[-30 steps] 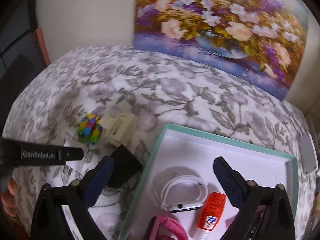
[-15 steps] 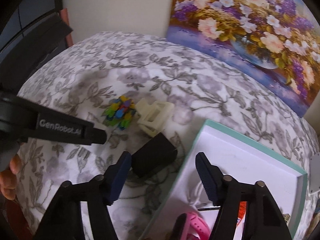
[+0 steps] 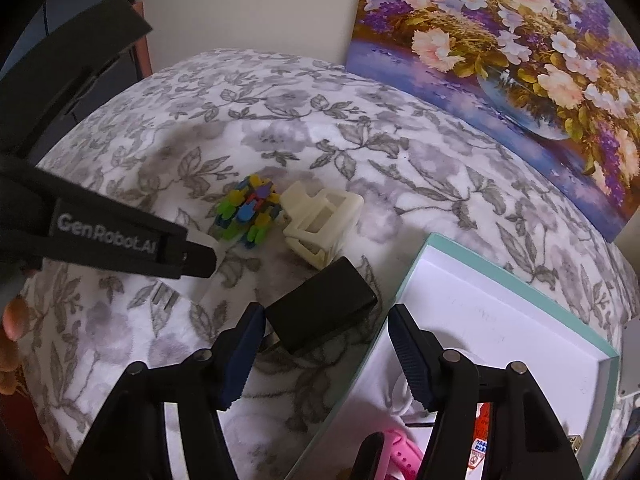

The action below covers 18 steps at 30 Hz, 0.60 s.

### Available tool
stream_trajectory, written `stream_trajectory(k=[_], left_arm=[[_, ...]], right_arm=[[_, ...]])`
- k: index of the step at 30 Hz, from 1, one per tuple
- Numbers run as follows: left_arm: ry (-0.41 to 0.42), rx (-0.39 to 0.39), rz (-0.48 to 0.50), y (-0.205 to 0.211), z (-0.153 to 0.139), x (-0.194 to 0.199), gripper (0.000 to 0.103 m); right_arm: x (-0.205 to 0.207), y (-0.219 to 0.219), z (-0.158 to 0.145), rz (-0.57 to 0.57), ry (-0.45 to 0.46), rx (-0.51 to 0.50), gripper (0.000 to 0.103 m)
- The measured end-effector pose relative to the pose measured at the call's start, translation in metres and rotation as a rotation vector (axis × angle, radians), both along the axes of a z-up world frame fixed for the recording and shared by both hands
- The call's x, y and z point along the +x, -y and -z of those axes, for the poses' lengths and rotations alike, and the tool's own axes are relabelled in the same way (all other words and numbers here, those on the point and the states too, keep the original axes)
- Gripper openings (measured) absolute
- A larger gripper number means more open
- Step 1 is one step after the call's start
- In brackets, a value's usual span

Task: Organize rigid objects
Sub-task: 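Lower the right tool onto the black charger and close it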

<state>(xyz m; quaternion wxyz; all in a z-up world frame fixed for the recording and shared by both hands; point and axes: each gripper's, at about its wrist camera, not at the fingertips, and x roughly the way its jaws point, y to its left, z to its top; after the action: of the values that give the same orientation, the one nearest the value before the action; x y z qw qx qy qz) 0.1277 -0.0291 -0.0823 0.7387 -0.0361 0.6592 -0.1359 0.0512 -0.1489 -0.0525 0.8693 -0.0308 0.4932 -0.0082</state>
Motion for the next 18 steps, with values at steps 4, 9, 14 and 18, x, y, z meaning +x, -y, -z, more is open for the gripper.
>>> stream_trajectory(k=[4,9,14,18], left_arm=[[-0.001,0.006,0.002,0.0,0.002,0.001,0.048],[-0.023,0.025,0.014,0.004,0.009,0.0,0.048],[-0.018,0.034,0.017,0.007,0.009,-0.001,0.048],[-0.019,0.034,0.02,0.005,0.008,0.0,0.048]], right_arm=[[0.003,0.001,0.002,0.012,0.0,0.001,0.065],[0.003,0.004,0.001,0.026,0.003,-0.001,0.057],[0.002,0.011,0.0,0.056,0.006,0.002,0.045],[0.003,0.012,-0.001,0.06,0.005,0.009,0.045]])
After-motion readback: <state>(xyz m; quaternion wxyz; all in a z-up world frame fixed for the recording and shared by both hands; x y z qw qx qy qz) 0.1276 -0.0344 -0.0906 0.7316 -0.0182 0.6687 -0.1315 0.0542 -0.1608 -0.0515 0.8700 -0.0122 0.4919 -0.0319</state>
